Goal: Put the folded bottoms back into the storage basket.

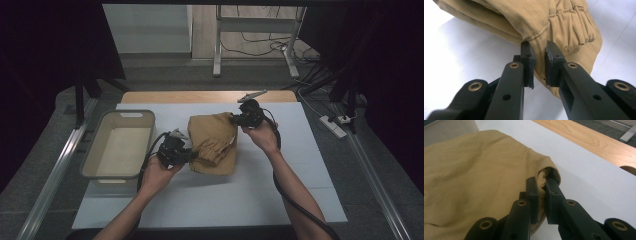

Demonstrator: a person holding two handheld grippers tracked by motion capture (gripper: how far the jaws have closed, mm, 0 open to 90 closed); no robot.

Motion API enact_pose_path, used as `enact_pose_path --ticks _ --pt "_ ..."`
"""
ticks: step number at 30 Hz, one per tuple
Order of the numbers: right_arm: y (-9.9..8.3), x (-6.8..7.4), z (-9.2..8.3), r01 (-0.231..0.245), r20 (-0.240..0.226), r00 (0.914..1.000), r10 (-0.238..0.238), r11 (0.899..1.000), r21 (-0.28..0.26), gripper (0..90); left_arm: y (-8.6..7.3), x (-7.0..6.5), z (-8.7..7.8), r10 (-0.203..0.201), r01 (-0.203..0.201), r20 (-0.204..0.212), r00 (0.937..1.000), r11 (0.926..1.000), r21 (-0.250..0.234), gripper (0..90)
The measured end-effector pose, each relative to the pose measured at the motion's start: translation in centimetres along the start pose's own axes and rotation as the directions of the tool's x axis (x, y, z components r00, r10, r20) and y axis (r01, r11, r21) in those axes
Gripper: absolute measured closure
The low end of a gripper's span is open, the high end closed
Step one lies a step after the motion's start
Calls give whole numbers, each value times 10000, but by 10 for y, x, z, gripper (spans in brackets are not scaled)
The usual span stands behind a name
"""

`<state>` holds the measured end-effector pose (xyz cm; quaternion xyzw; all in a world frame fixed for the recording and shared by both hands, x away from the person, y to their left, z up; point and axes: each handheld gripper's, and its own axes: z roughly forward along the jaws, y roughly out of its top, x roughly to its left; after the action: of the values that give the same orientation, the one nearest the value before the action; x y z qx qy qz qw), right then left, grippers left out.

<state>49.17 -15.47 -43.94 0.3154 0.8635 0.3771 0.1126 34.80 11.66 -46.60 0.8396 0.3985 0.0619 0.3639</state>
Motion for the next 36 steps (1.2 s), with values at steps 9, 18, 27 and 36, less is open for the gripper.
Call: enact_pose_path --ticks 9,18,27,36 --pt "10 10 -10 295 -252 9992 -302 9992 -282 828 -1 -1 -24 180 -181 -66 9998 9995 -276 778" --pt "20 23 -17 551 -401 9975 -577 9964 -646 827 -4 3 -46 163 -164 -27 9999 9986 -502 778" --pt "29 37 -17 543 -599 9964 -595 9949 -855 827 -11 8 -67 169 -176 -134 9998 9982 -578 778" --pt "43 63 -9 897 -909 9911 -977 9920 -887 827 -31 19 -94 -212 210 -23 9998 9969 -753 777"
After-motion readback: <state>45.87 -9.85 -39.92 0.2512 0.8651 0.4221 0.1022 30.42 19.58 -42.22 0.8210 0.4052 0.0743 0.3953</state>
